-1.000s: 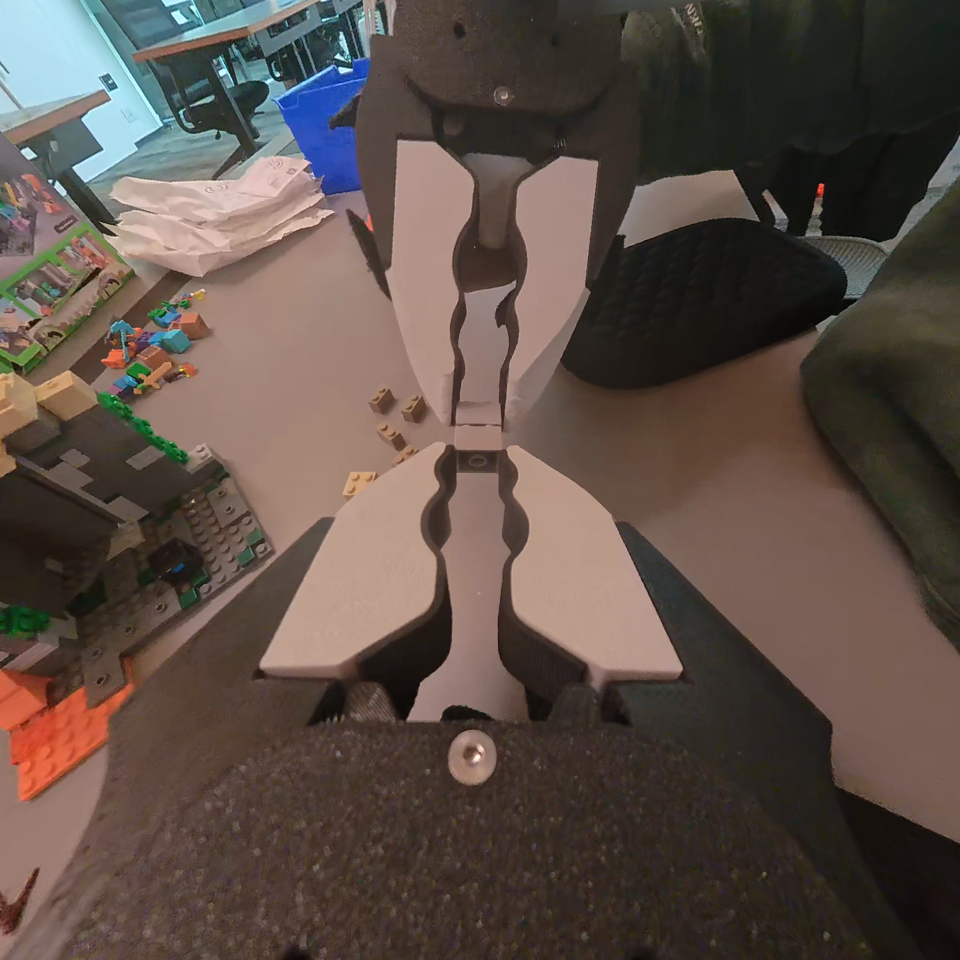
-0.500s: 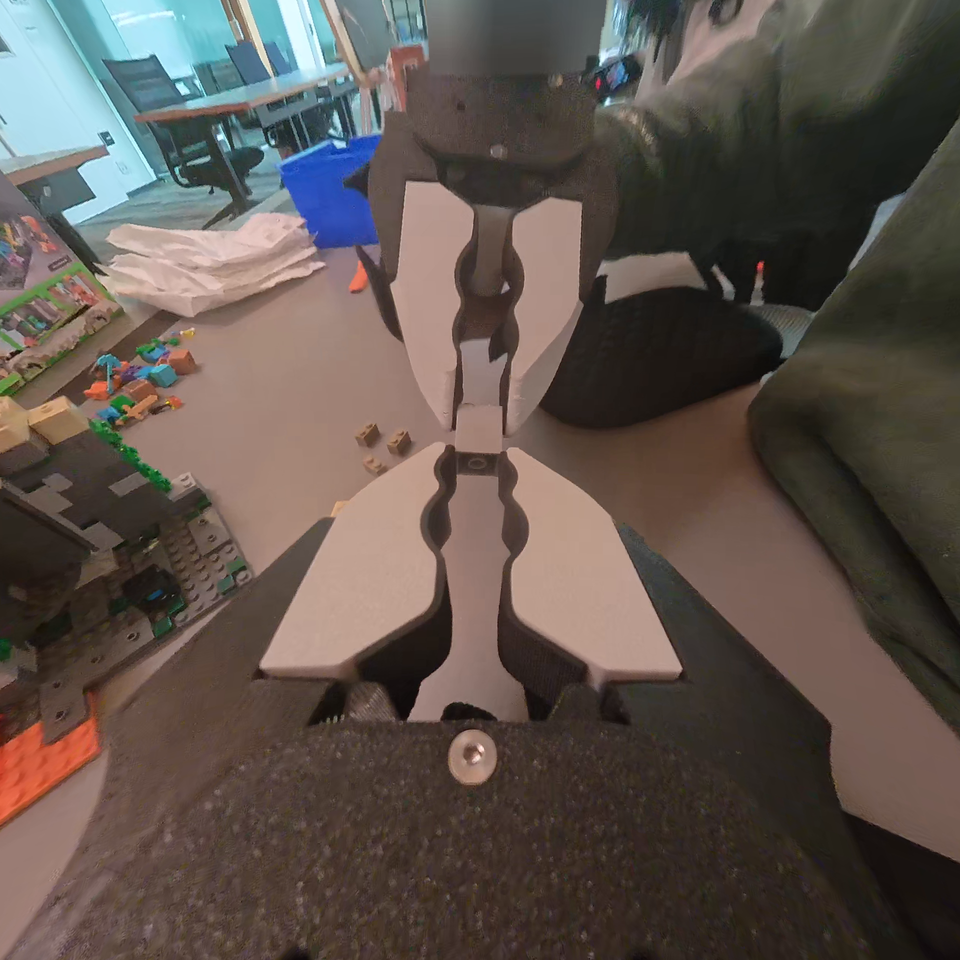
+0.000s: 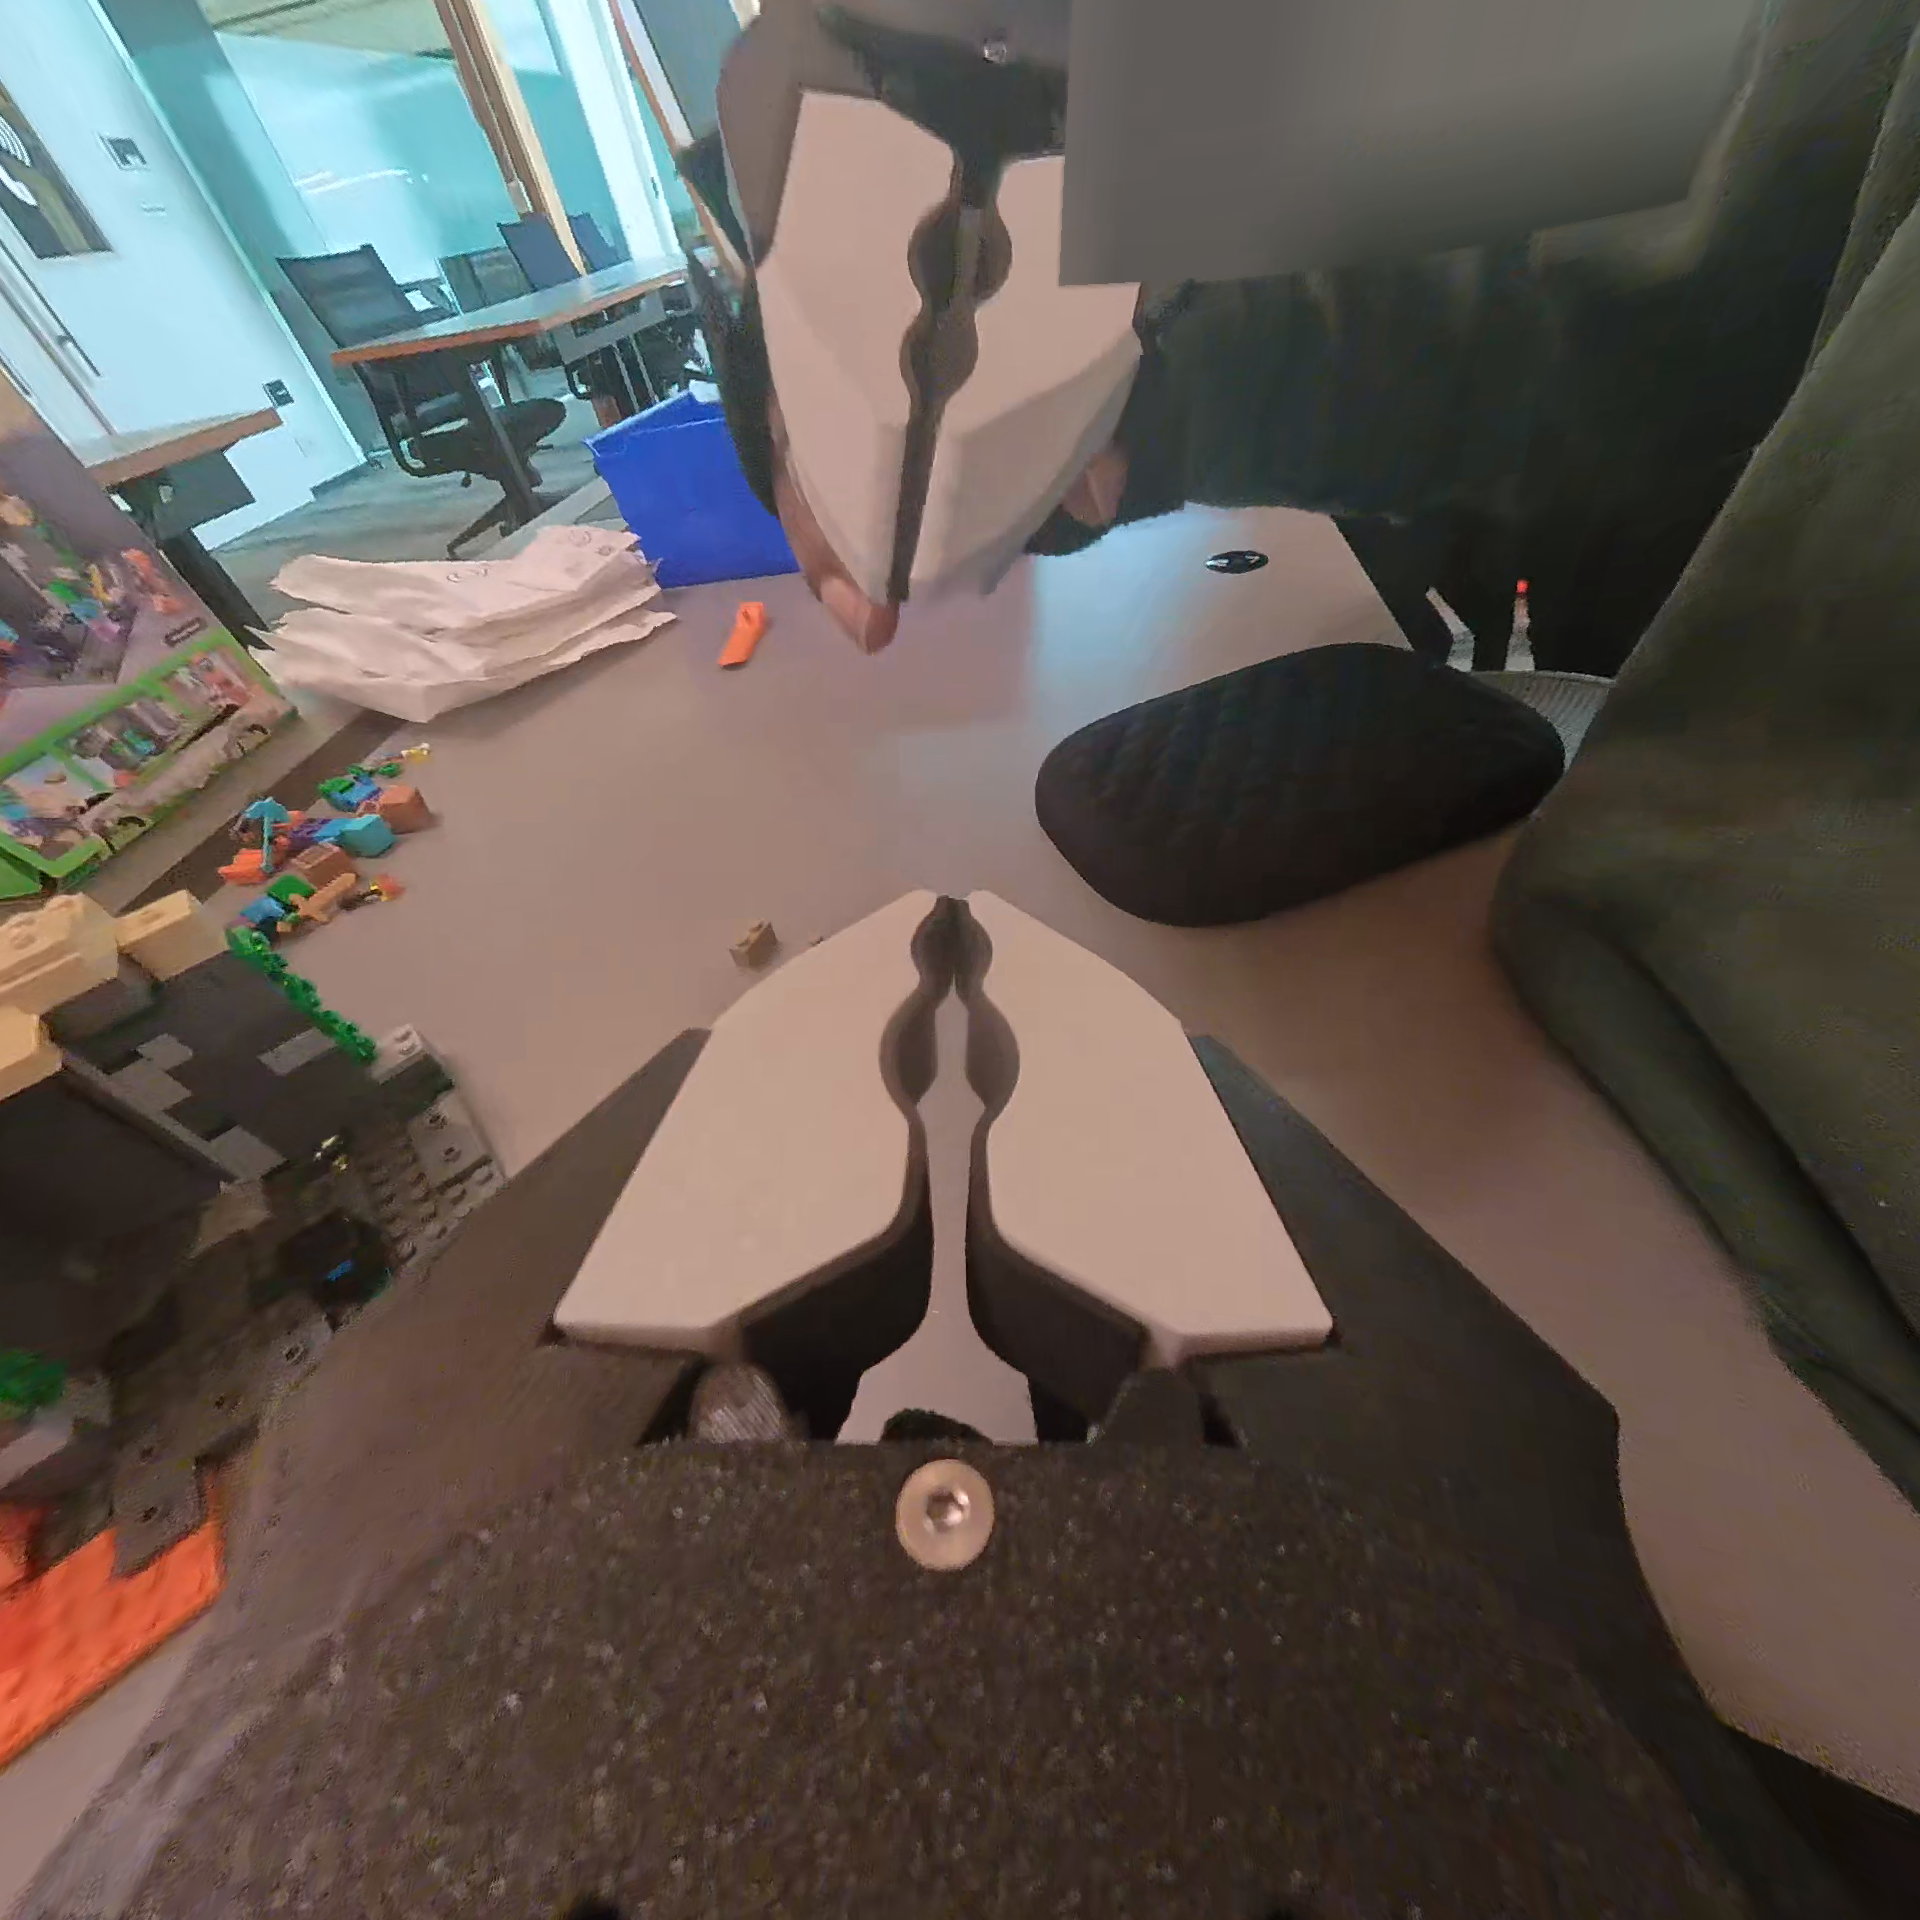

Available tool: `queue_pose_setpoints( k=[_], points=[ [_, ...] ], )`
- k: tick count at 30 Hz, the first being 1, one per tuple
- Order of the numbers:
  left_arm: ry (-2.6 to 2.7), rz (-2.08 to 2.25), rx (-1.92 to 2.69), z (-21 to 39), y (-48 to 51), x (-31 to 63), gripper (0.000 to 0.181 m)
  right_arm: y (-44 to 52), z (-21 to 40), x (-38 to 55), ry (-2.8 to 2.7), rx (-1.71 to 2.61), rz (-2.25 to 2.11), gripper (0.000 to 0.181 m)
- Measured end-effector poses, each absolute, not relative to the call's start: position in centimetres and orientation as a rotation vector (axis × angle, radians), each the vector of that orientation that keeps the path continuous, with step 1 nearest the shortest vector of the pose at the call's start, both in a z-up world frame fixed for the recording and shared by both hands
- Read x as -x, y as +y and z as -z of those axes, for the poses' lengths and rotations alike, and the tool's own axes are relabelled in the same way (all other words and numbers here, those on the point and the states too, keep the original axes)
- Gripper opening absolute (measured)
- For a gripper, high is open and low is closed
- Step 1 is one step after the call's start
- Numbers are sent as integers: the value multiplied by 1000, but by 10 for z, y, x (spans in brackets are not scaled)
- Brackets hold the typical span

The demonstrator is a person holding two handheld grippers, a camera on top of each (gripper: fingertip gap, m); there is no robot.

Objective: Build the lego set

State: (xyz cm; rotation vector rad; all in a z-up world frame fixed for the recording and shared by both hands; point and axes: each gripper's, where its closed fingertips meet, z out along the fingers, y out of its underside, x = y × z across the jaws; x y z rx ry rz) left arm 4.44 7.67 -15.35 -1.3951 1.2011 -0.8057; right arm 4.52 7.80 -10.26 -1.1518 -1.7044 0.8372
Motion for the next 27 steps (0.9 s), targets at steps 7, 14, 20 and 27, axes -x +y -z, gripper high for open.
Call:
queue_pose_setpoints(
  k=[7,14,20,27],
  points=[
    [1211,766,1464,167,82,-41,0,98,129,-51,-1630,1258,-862,0],
    [1092,584,1601,173,118,-15,0,119,143,-50,-1534,1355,-850,0],
    [983,375,1937,210,167,25,73,130,150,-46,-1449,1430,-853,37],
    [1081,275,2076,247,179,29,62,131,162,-48,-1421,1449,-848,34]
  ],
)
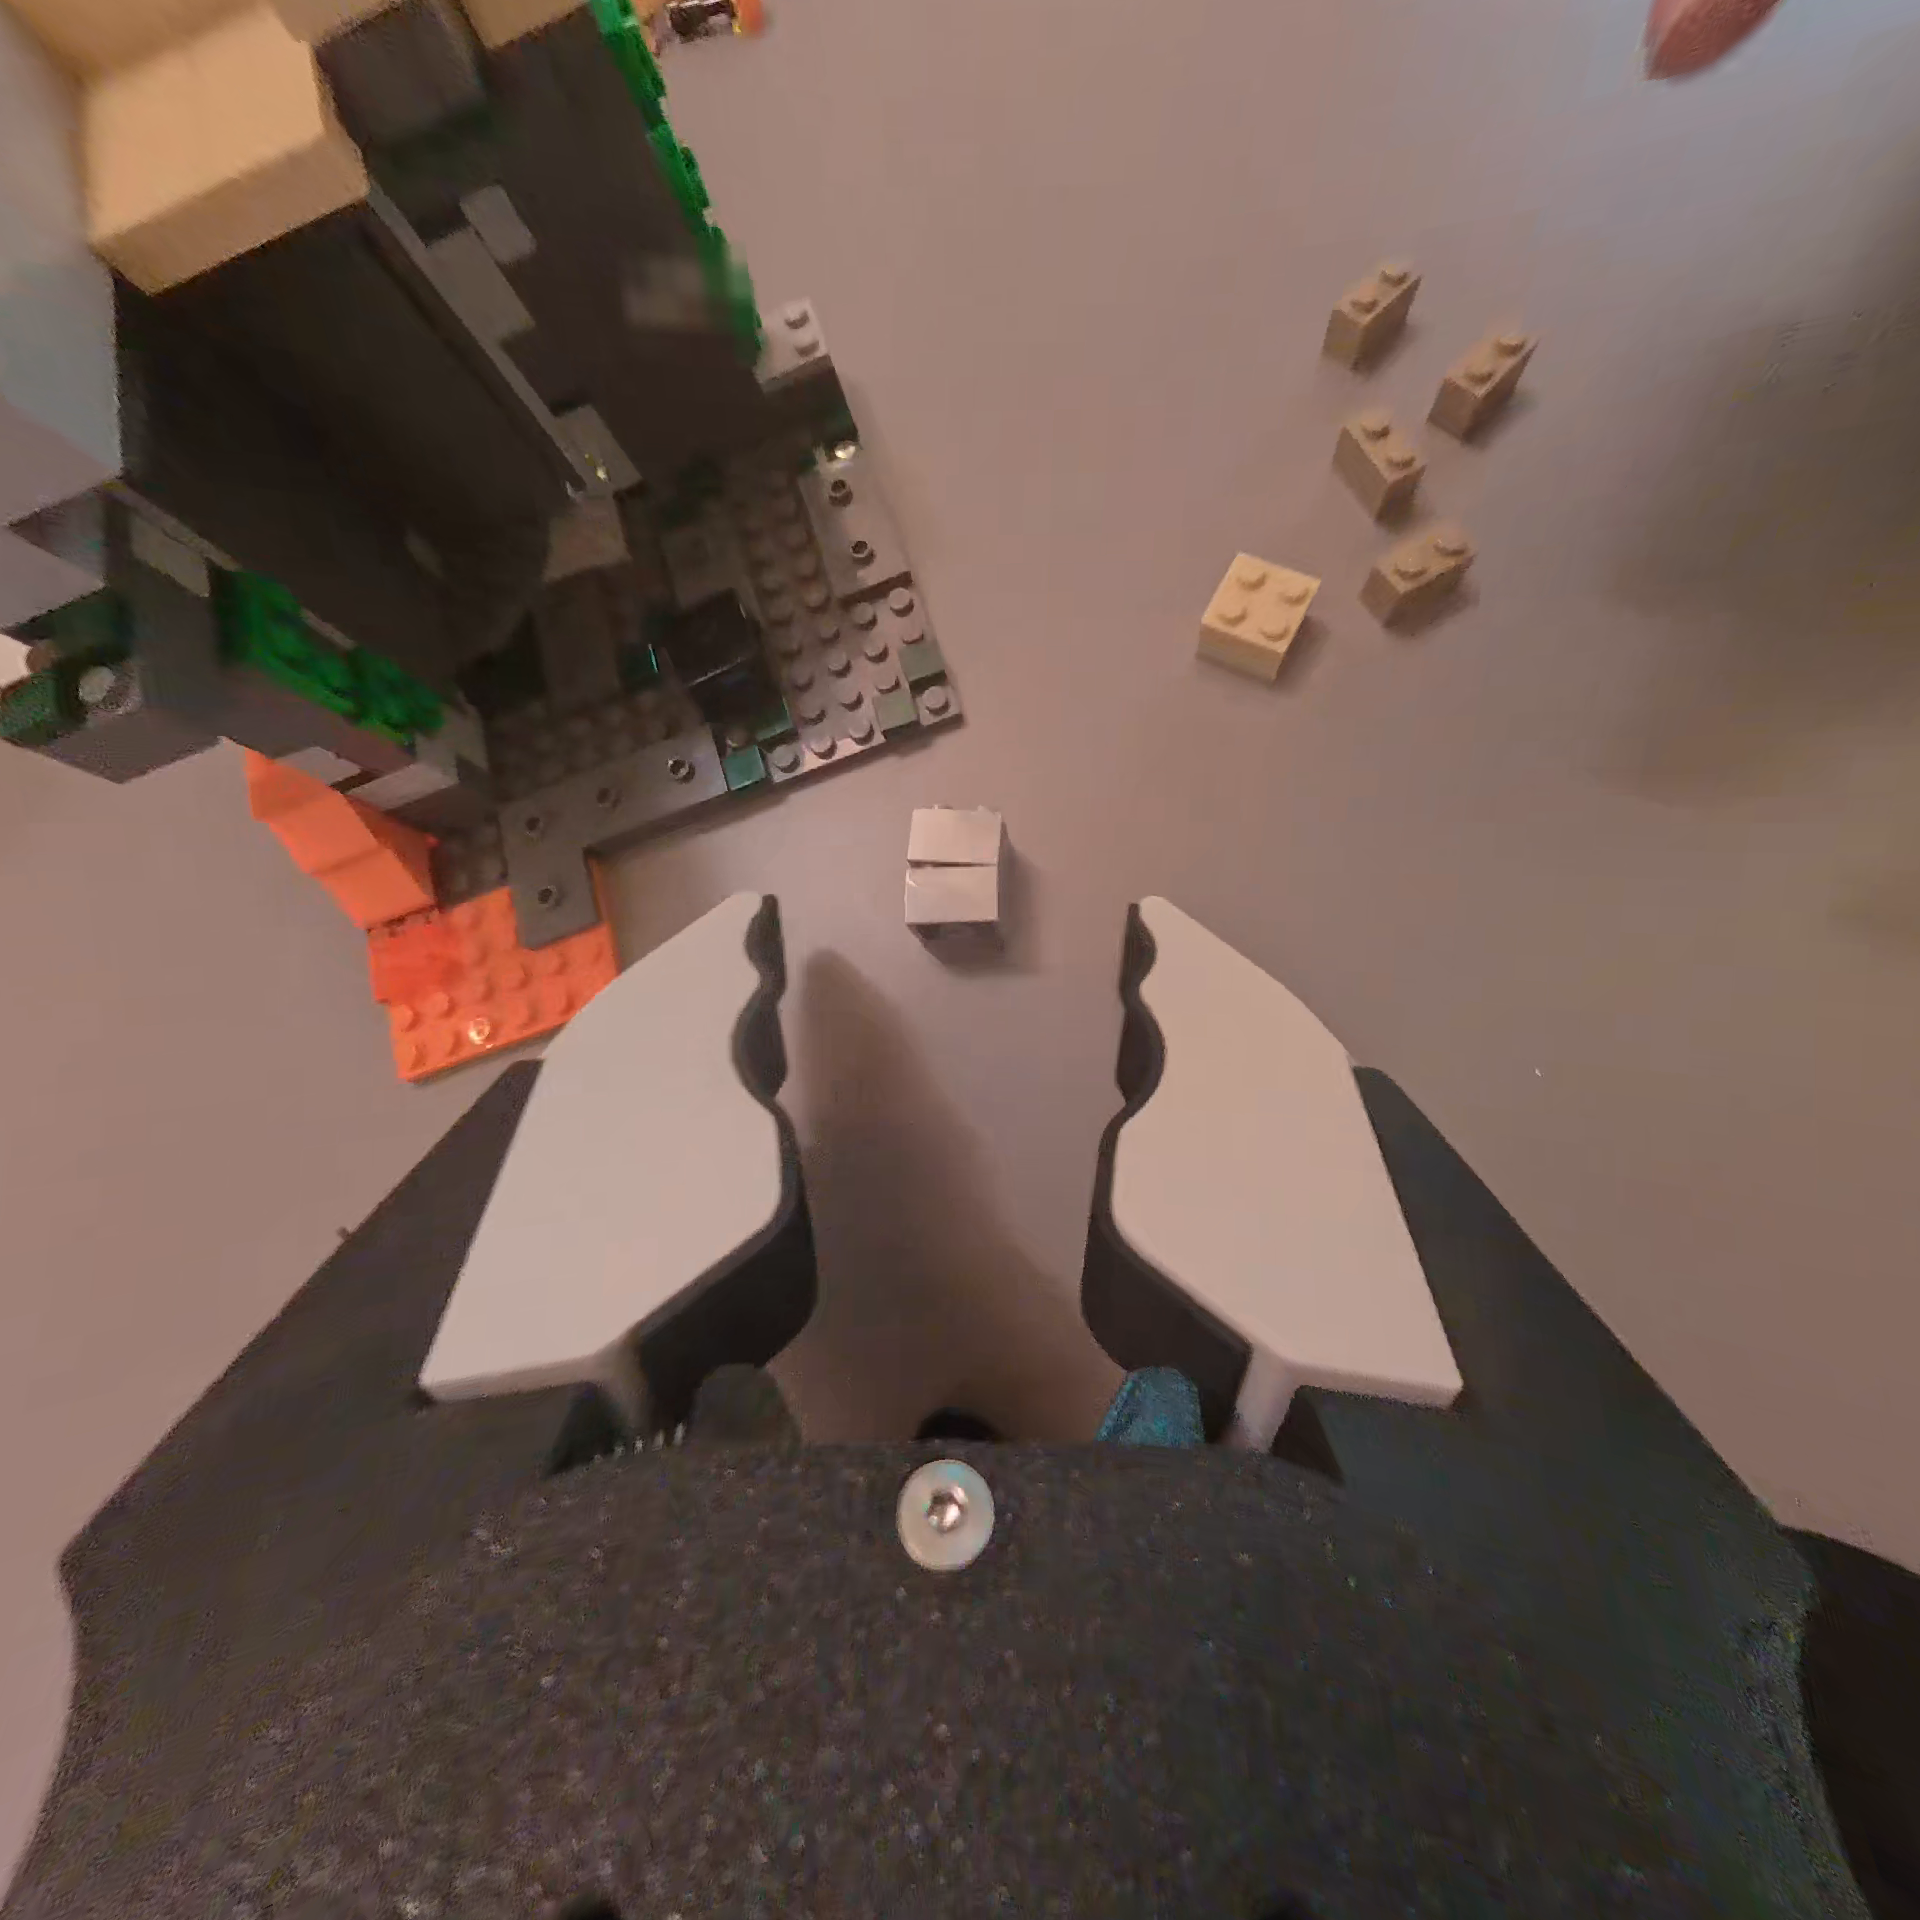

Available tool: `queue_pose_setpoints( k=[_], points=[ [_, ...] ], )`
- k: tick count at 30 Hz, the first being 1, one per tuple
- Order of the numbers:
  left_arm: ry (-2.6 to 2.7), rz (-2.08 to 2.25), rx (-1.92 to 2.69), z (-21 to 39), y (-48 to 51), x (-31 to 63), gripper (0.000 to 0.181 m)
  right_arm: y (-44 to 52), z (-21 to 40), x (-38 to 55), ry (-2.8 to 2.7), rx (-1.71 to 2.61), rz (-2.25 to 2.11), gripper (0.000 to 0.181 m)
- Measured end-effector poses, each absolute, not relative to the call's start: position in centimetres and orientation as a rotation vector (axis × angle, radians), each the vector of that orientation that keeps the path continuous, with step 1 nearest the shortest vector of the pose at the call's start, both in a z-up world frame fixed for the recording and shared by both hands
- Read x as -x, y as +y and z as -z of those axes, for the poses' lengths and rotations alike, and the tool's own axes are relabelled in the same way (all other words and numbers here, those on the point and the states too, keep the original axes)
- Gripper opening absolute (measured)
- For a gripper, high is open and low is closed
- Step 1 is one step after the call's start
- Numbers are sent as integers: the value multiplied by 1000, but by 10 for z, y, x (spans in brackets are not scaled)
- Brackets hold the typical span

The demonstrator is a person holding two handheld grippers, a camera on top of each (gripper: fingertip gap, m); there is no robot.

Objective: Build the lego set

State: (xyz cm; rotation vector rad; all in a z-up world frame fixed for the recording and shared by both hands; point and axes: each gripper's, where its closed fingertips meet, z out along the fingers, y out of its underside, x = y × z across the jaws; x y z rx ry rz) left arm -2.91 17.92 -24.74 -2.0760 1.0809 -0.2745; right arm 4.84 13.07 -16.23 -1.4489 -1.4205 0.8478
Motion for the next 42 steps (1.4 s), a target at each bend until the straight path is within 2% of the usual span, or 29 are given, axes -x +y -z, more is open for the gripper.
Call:
queue_pose_setpoints(
  k=[3,4,13,20,25,33,42],
  points=[
    [1081,283,2103,249,183,29,41,130,166,-50,-1415,1450,-851,31],
    [1105,290,2105,250,181,28,17,131,167,-51,-1413,1452,-851,31],
    [1052,314,1933,211,172,3,17,142,167,-46,-1363,1413,-690,28],
    [782,759,1846,152,152,-33,17,146,145,-31,-1278,1220,-324,37],
    [651,1007,1806,128,141,-47,16,146,124,-30,-1228,1074,-129,37],
    [553,1238,1769,111,130,-60,16,139,104,-37,-1185,946,-48,28],
    [571,1305,1708,99,119,-66,16,127,93,-43,-1209,957,-257,25]
  ],
)
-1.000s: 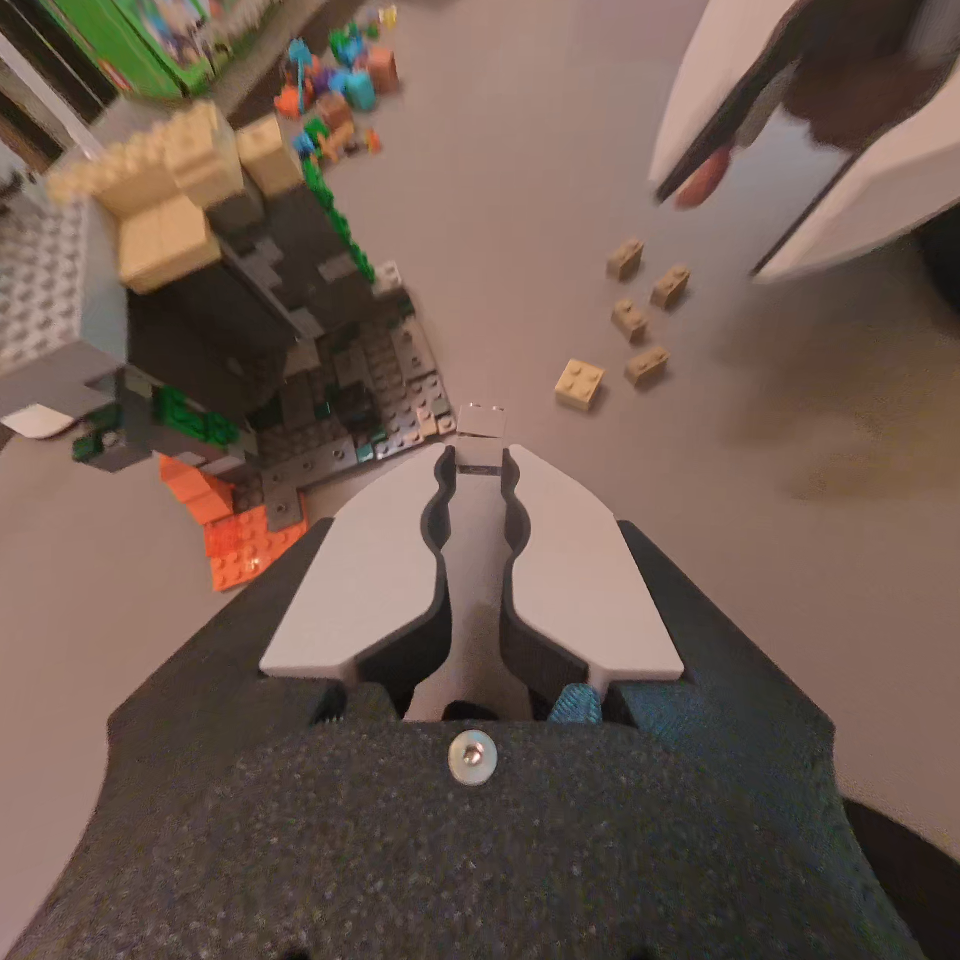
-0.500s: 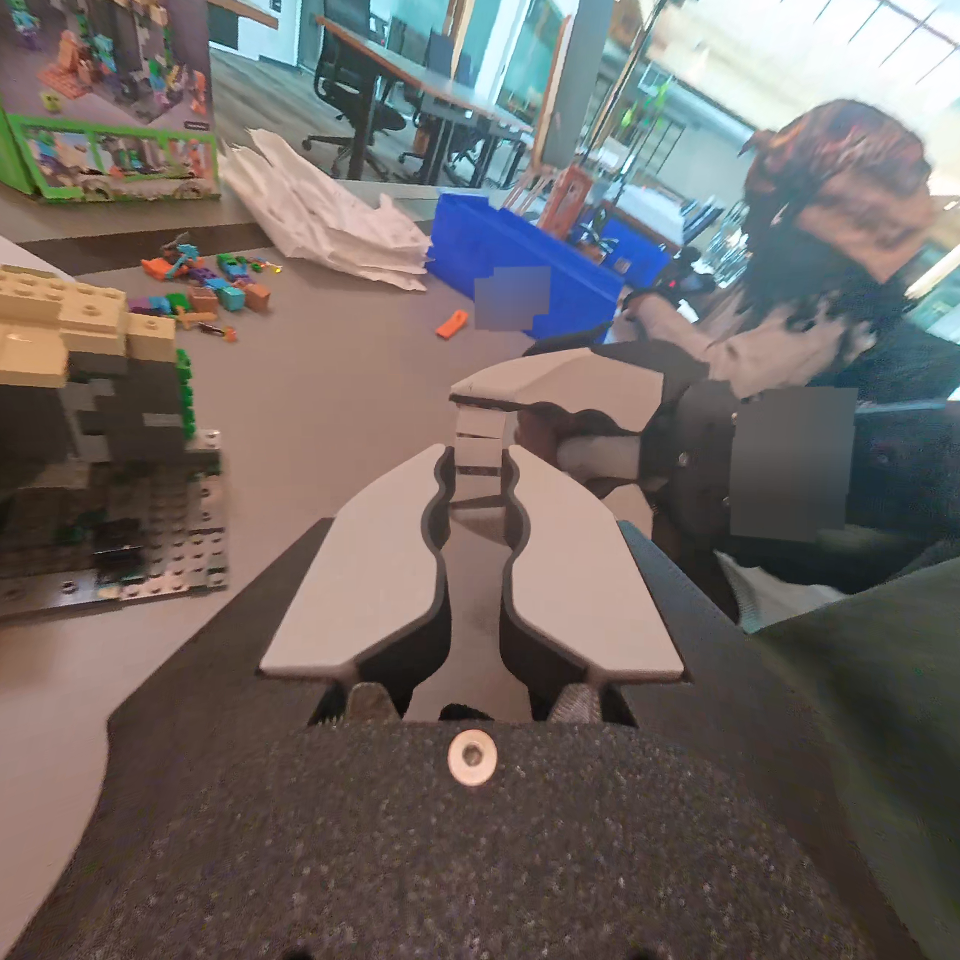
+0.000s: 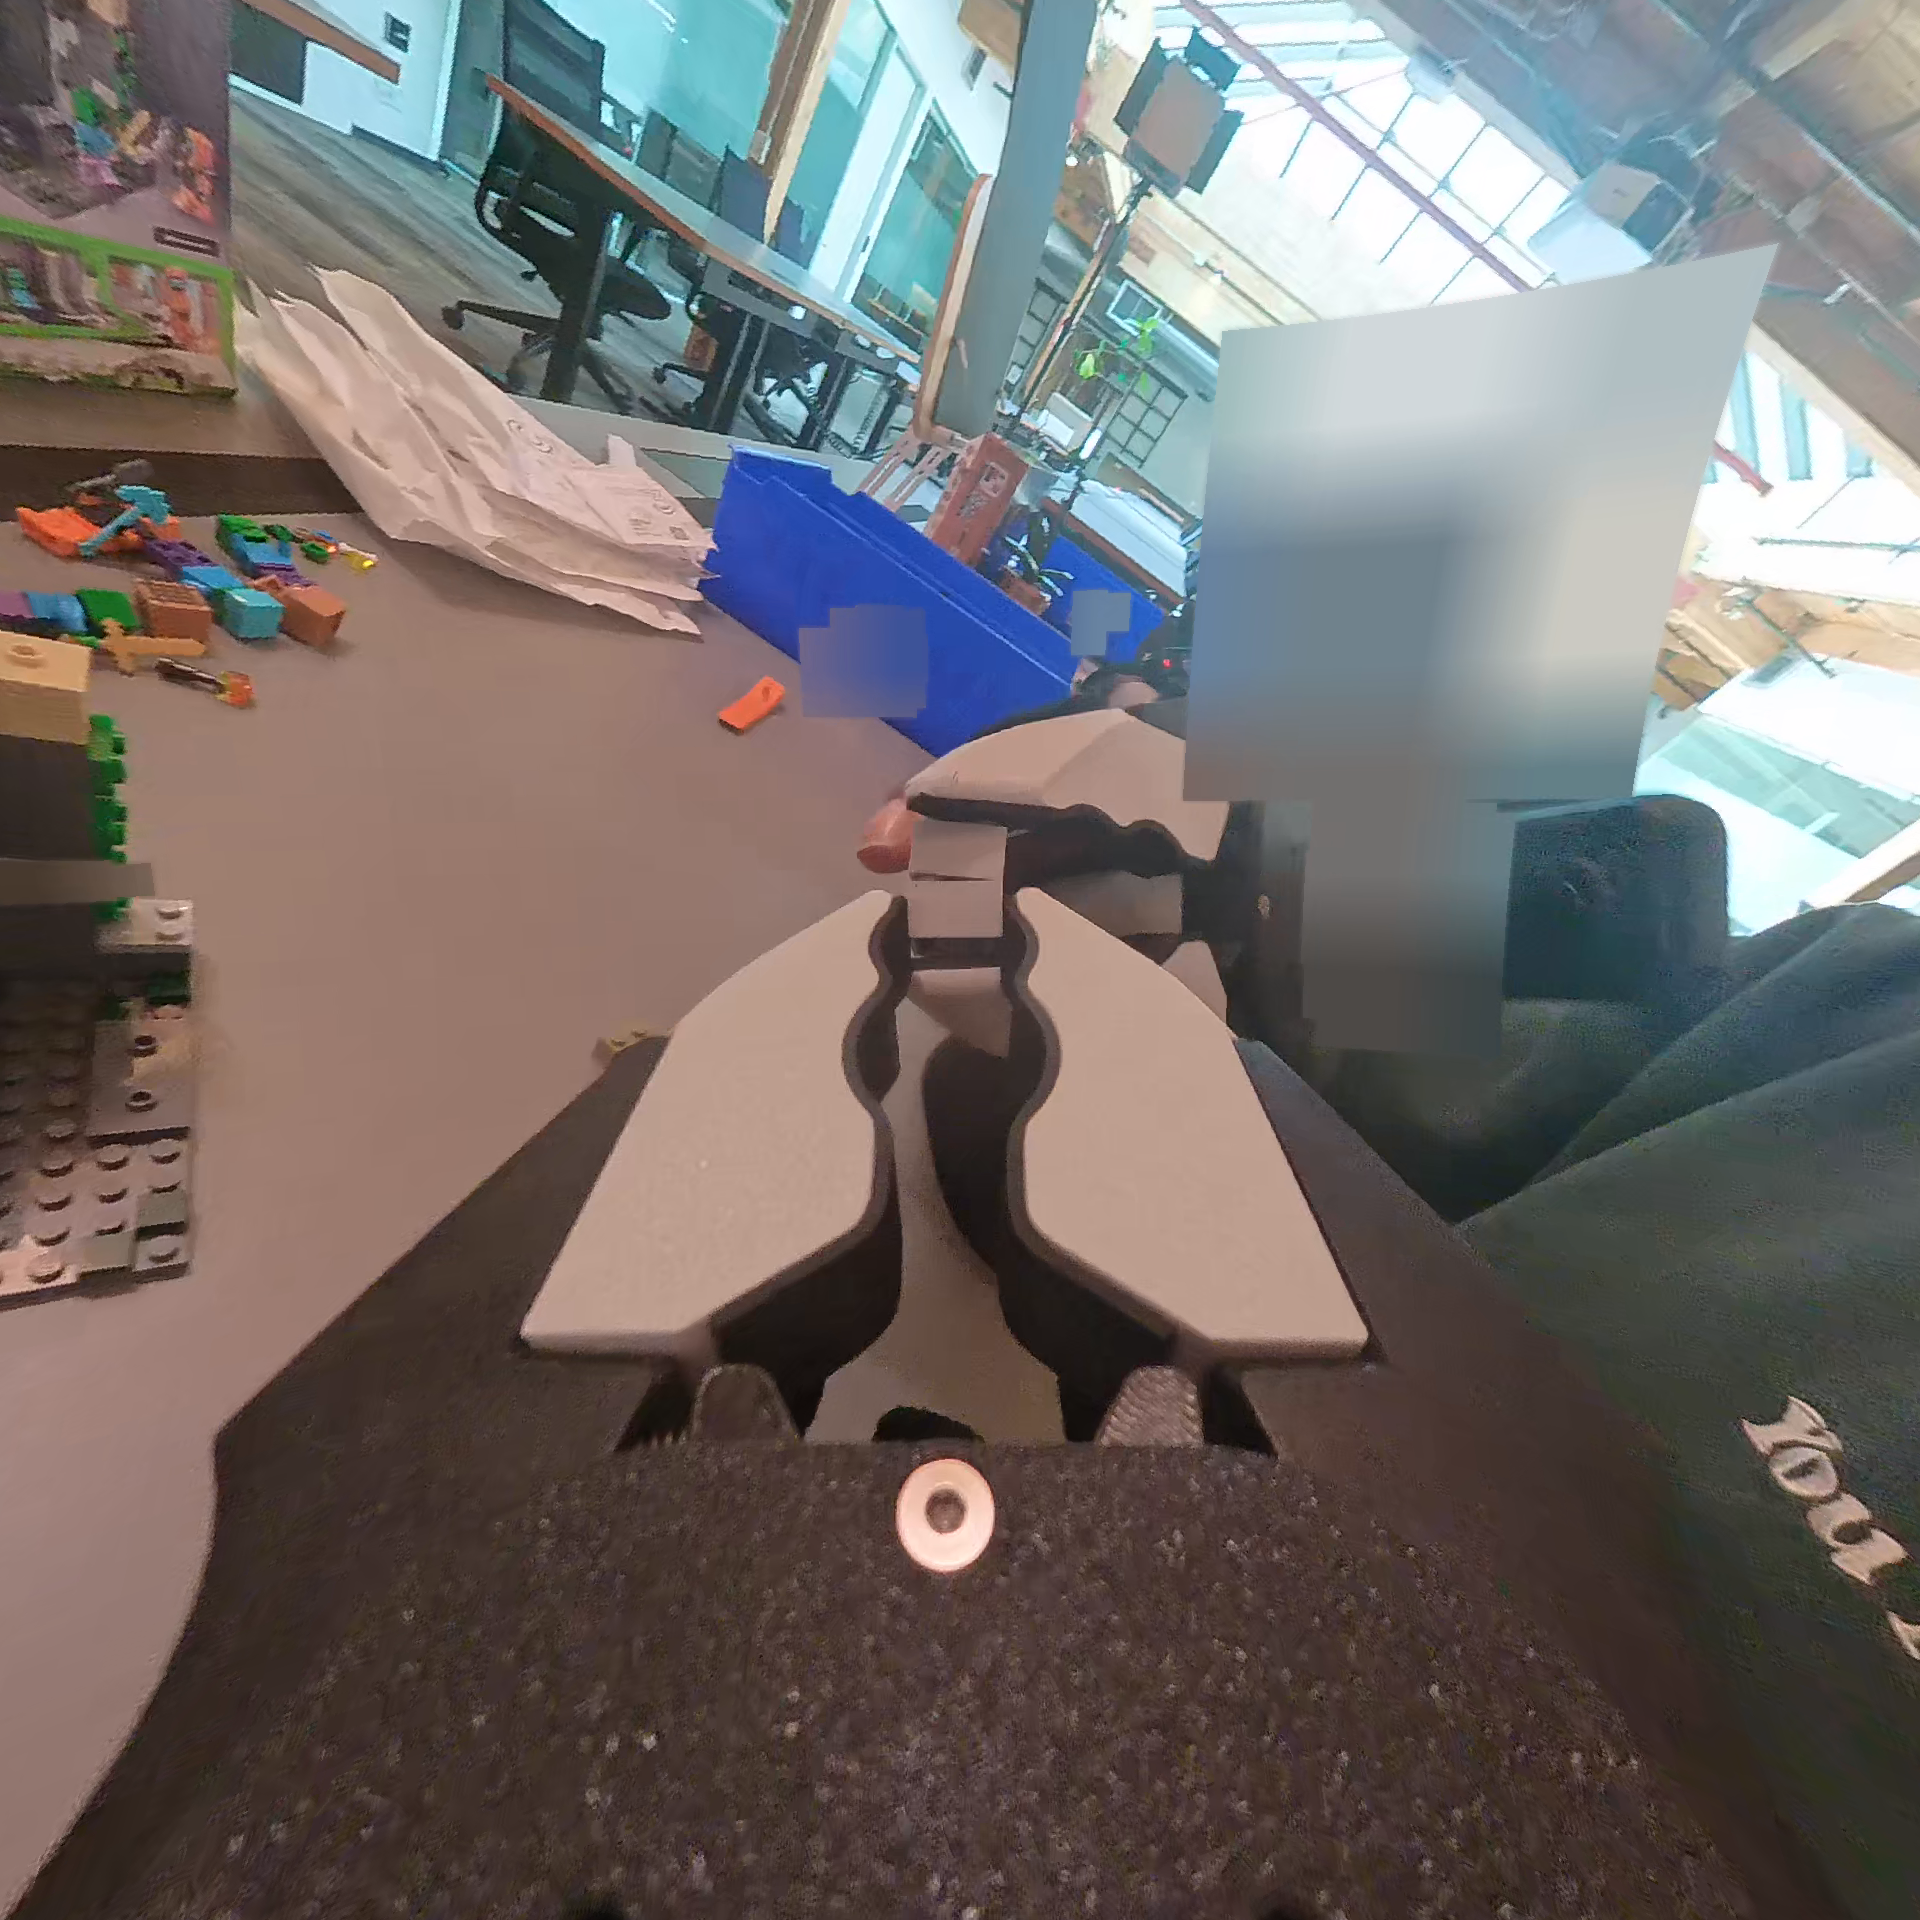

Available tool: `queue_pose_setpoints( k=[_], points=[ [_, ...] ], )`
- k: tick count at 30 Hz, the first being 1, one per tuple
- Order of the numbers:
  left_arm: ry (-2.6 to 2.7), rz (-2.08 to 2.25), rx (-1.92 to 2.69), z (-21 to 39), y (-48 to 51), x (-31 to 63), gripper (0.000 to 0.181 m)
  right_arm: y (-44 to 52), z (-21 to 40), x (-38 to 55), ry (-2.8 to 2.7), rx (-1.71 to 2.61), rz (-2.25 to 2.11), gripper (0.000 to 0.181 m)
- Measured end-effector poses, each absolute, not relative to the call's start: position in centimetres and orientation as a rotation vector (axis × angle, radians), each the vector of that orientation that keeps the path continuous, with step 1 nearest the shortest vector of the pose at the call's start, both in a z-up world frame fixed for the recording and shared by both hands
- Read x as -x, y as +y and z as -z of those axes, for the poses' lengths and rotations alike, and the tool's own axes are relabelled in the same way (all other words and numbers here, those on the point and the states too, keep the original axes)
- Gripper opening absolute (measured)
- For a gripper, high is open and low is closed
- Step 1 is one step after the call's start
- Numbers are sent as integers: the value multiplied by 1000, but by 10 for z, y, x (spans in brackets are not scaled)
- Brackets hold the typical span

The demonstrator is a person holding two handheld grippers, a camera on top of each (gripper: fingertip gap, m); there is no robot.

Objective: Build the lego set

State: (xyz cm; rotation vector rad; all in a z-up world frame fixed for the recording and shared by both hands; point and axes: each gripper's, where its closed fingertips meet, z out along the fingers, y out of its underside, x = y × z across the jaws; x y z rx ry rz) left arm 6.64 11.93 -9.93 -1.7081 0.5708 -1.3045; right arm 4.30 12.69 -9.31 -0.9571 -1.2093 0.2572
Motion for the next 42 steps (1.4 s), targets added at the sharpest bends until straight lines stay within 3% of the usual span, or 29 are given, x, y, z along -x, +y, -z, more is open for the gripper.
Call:
queue_pose_setpoints(
  k=[11,31,38,42],
  points=[
    [592,1440,1620,88,104,-71,17,109,84,-43,-1205,993,-571,24],
    [402,1998,1448,74,95,-65,16,105,78,-45,-1236,828,-297,24],
    [351,2058,1478,83,98,-67,17,108,90,-47,-1301,997,-460,23],
    [406,1885,1567,95,105,-68,23,117,104,-46,-1345,1064,-447,23]
  ],
)
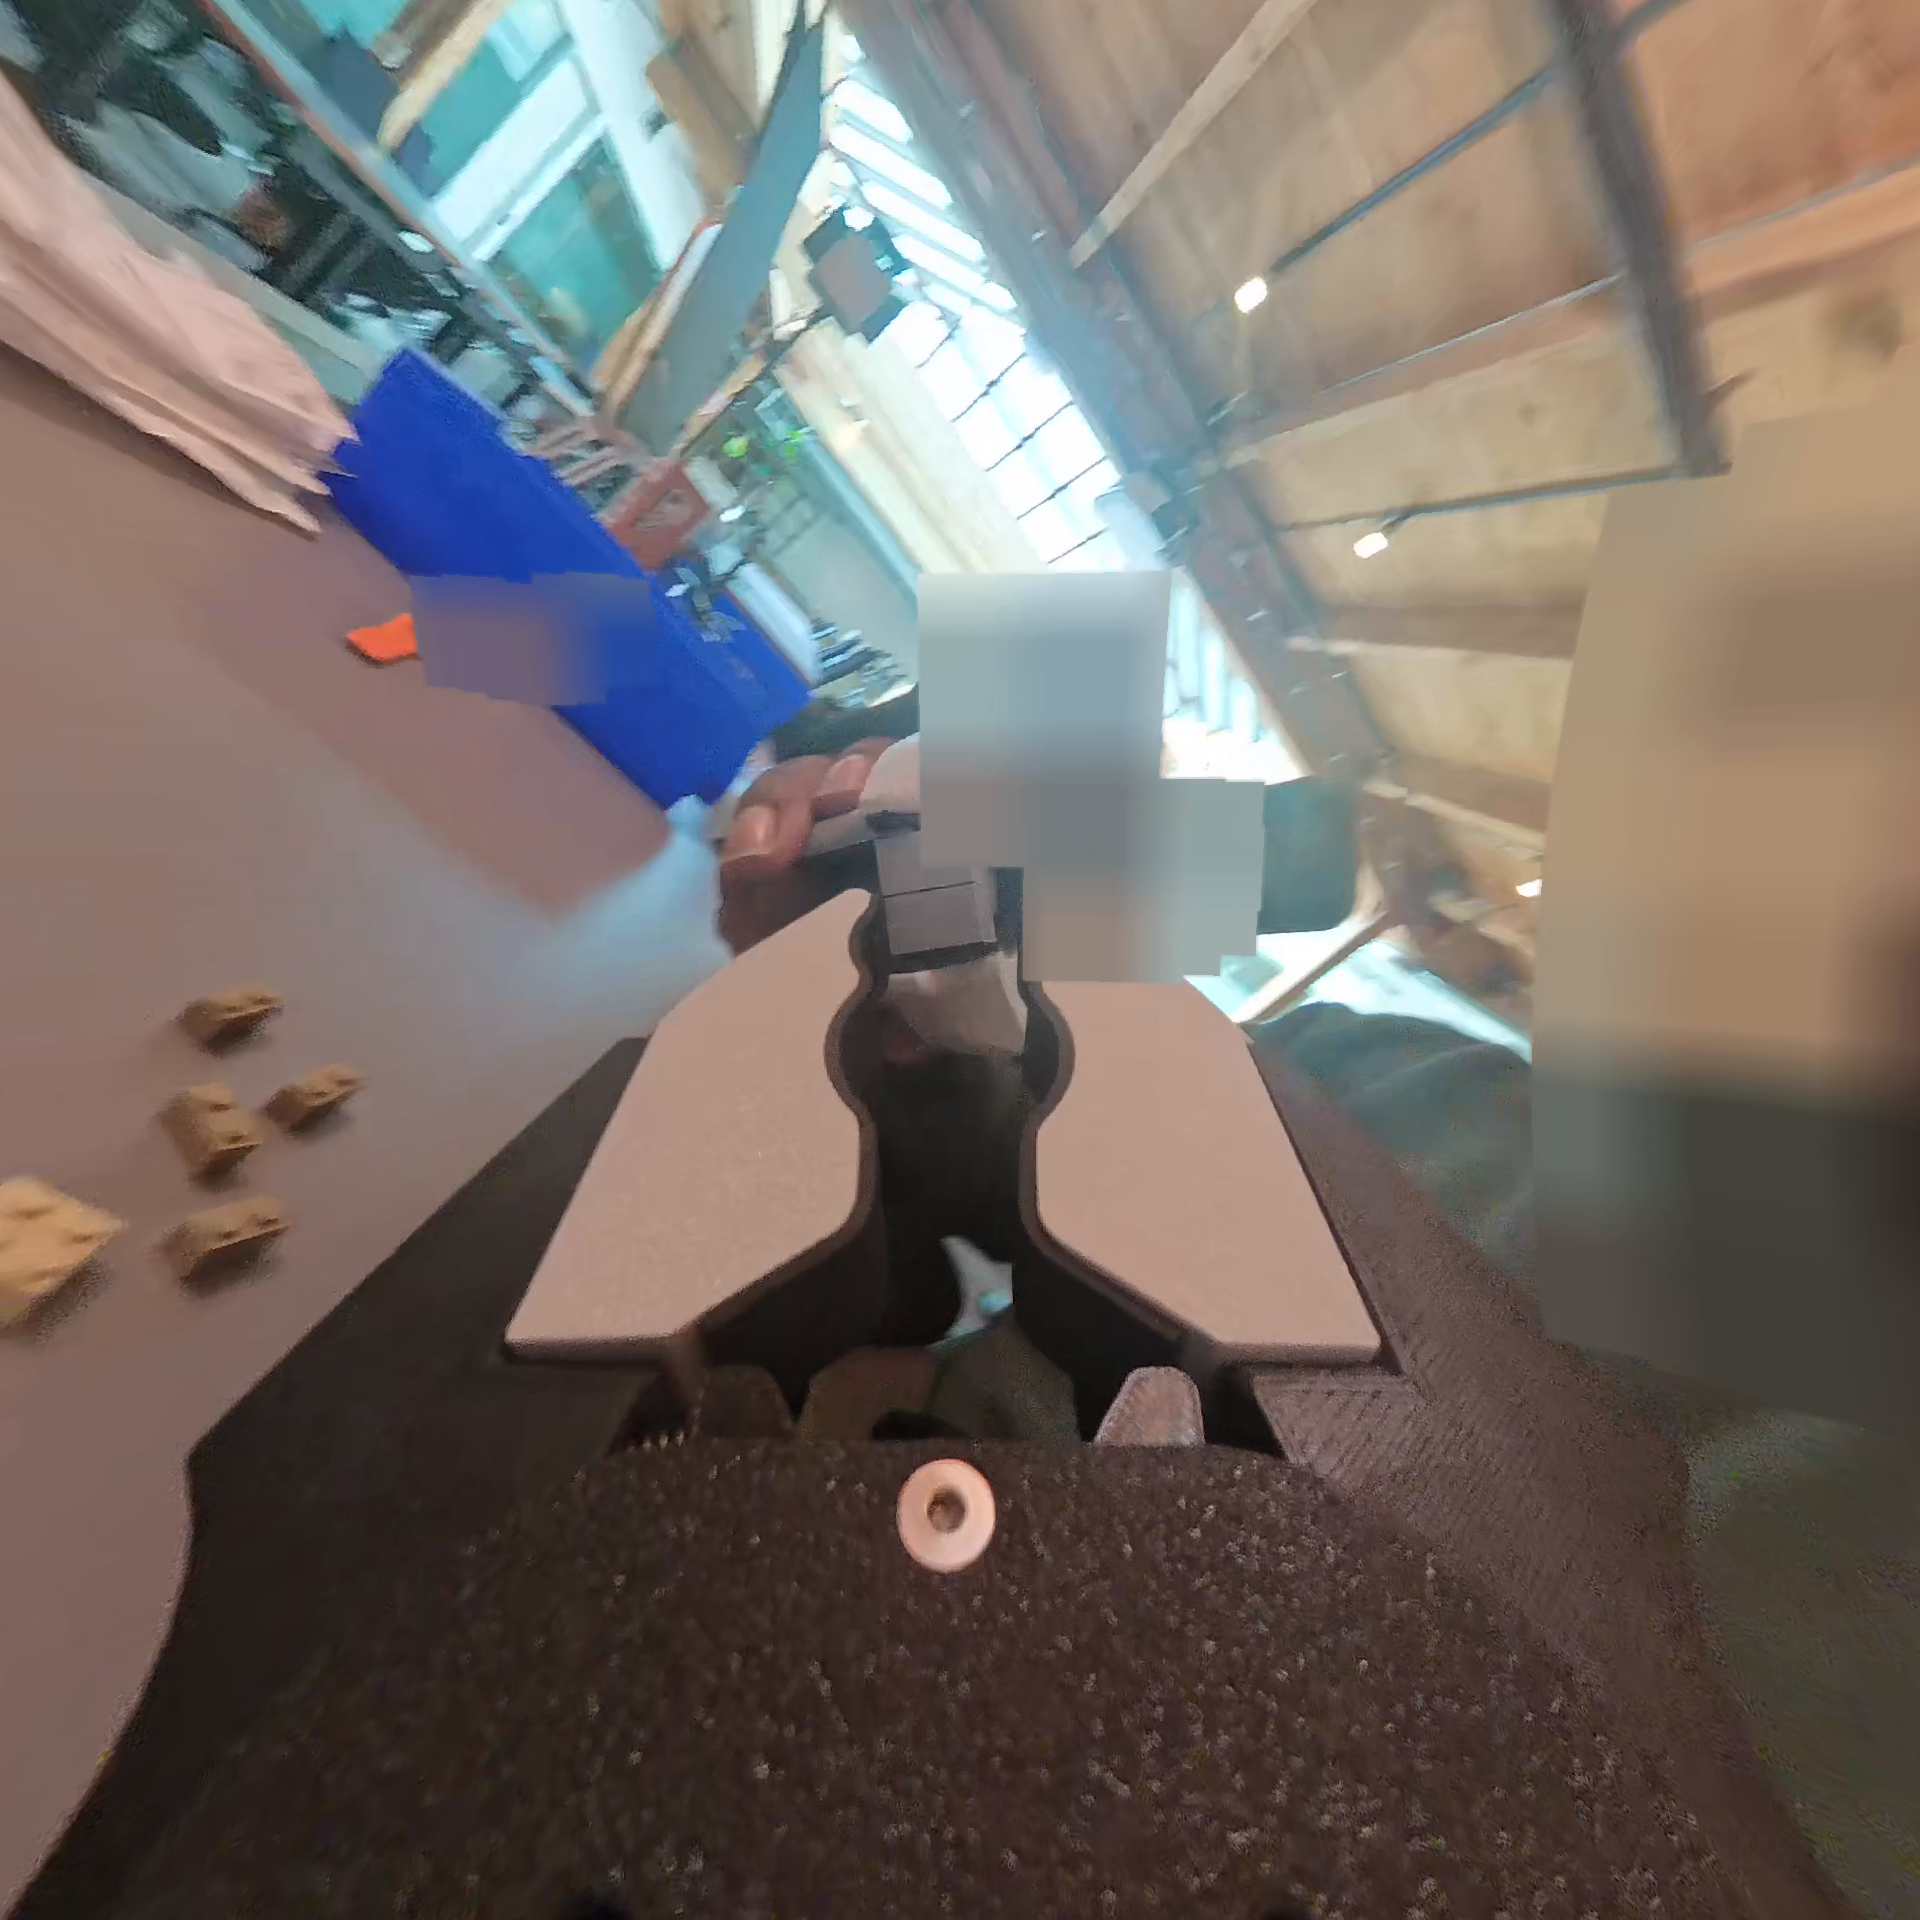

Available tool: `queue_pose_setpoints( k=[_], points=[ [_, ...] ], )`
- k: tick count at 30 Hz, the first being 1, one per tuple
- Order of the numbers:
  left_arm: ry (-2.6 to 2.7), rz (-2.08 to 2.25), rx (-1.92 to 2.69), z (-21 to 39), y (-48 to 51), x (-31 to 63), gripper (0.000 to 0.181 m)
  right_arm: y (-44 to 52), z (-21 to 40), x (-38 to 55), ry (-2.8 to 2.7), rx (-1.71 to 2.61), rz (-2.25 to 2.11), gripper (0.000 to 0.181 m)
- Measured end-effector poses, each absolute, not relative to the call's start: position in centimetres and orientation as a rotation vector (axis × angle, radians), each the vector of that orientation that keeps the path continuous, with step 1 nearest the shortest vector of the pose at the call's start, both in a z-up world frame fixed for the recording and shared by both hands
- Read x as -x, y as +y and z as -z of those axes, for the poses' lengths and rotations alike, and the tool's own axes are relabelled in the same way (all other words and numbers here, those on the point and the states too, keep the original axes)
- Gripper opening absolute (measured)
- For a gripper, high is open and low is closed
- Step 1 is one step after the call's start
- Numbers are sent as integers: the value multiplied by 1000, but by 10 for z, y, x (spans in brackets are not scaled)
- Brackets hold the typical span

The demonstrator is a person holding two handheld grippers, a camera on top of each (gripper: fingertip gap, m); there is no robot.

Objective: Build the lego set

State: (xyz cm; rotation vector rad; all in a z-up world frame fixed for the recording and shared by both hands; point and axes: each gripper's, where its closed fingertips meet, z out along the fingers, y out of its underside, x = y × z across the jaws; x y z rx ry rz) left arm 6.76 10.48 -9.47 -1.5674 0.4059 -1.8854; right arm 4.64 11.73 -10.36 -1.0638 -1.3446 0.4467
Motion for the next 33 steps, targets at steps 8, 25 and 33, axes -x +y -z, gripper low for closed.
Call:
queue_pose_setpoints(
  k=[8,25,33],
  points=[
    [609,1203,1803,135,126,-59,24,136,143,-45,-1528,1113,-104,23],
    [788,812,1843,145,122,-61,18,131,143,-38,-1468,883,20,27],
    [793,760,1816,139,117,-69,18,126,136,-39,-1429,880,-9,23]
  ],
)
